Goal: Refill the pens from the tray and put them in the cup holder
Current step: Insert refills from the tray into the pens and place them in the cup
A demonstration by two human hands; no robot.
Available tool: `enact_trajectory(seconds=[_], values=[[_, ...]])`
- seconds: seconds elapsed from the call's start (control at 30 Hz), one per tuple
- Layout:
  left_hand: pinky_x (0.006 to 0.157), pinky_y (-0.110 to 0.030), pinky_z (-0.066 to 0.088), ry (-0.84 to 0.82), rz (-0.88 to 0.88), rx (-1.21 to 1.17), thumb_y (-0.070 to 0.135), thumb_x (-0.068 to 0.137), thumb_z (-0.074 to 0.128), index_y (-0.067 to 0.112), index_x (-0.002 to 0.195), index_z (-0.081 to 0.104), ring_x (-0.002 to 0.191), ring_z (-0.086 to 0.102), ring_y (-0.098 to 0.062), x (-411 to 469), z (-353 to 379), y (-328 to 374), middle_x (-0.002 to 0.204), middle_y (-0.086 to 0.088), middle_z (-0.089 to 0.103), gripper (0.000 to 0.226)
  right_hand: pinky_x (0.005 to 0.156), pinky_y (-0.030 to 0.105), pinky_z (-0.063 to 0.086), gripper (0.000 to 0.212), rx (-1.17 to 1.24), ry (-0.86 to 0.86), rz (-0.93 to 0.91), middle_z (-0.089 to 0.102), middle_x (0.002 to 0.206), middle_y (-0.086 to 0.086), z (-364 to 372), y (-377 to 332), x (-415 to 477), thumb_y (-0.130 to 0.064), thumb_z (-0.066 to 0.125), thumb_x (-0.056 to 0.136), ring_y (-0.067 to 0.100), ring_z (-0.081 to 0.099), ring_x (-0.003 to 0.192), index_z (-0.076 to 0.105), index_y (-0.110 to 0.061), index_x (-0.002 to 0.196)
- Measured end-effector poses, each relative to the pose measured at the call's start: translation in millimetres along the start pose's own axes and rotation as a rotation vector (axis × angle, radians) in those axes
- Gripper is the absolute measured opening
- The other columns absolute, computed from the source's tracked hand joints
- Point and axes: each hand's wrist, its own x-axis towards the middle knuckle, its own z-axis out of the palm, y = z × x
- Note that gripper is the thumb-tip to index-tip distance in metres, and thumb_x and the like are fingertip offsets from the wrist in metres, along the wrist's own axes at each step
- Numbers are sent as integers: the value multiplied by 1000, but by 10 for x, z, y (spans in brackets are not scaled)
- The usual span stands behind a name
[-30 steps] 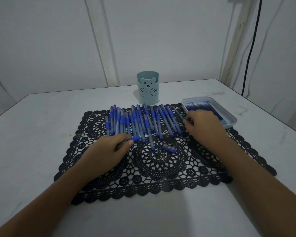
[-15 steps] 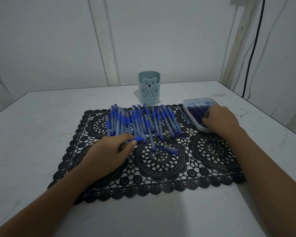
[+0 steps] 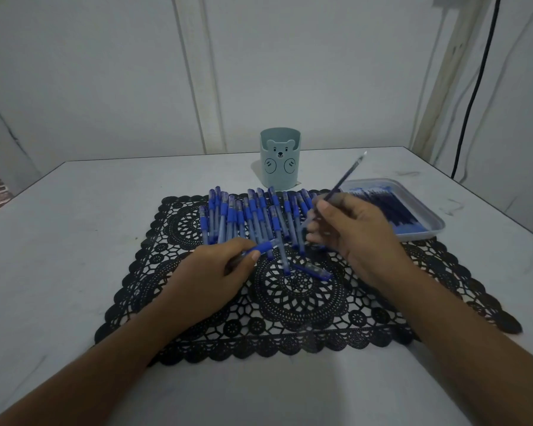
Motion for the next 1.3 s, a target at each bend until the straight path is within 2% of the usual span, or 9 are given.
enact_trajectory(seconds=[0.2, 0.43, 0.57, 0.83, 0.97, 1.03, 1.1, 1.2, 1.3], values=[[42, -16, 36, 35, -1, -33, 48, 88, 36, 21, 98, 65, 49, 50, -14, 3, 15, 40, 52, 4, 53, 41, 63, 31, 58, 10, 179, -69, 34, 70, 75, 11, 141, 84, -54, -13, 42, 94, 26, 70, 71, 50, -9, 91], [40, -15, 33, 59, 3, -75, 45, 88, 38, 20, 95, 64, 44, 45, -9, 4, 37, 47, 50, 8, 49, 37, 65, 29, 58, 8, 130, -99, -4, 72, 78, 12, 150, 113, -67, -12, 45, 92, 23, 71, 73, 53, -11, 91], [41, -18, 34, 63, -8, -99, 46, 87, 38, 32, 91, 59, 45, 46, -11, 4, 47, 54, 51, 6, 51, 25, 65, 28, 57, 8, 141, -115, 0, 72, 79, 12, 144, 123, -61, -11, 45, 92, 24, 71, 76, 53, -10, 91], [45, -8, 33, 53, -37, -187, 38, 88, 45, 33, 91, 58, 46, 46, -4, -1, 36, 85, 52, 8, 51, 14, 64, 28, 58, 9, 231, -124, 49, 71, 78, 12, 153, 97, -82, -9, 44, 92, 23, 70, 74, 53, -8, 92], [45, -8, 34, 50, -15, -194, 44, 86, 41, 33, 93, 57, 46, 46, -3, 1, 46, 95, 52, 10, 51, 21, 65, 25, 57, 12, -29, -165, -21, 72, 81, 9, 147, 102, -114, -8, 53, 87, 18, 70, 75, 64, -11, 93], [45, -8, 34, 44, -17, -196, 40, 87, 46, 35, 93, 56, 46, 47, -3, 1, 52, 100, 53, 11, 51, 13, 66, 18, 54, 17, -306, -222, -78, 71, 74, -5, 158, 105, -146, -12, 58, 86, 4, 65, 70, 67, -19, 98], [45, -8, 33, 50, -9, -195, 42, 88, 43, 35, 94, 56, 47, 48, -4, -2, 49, 110, 53, 9, 52, 16, 78, 18, 53, 25, -532, -234, -120, 67, 83, -18, 148, 95, -144, -19, 58, 87, -3, 63, 81, 63, -31, 108], [44, -13, 34, 106, -26, -210, 45, 85, 38, 32, 97, 58, 49, 48, -13, -3, 31, 108, 54, 3, 53, 26, 83, 28, 52, 28, -734, -214, -176, 67, 105, -9, 102, 26, -118, -24, 52, 91, 15, 63, 91, 58, -36, 115], [44, -14, 35, 145, -51, -211, 40, 88, 44, 34, 96, 57, 49, 47, -12, 5, 15, 101, 56, -1, 54, 16, 76, 6, 40, 25, -1095, -330, -276, 62, 105, -11, 53, -6, -130, -25, 50, 92, -3, 54, 85, 61, -28, 115]])
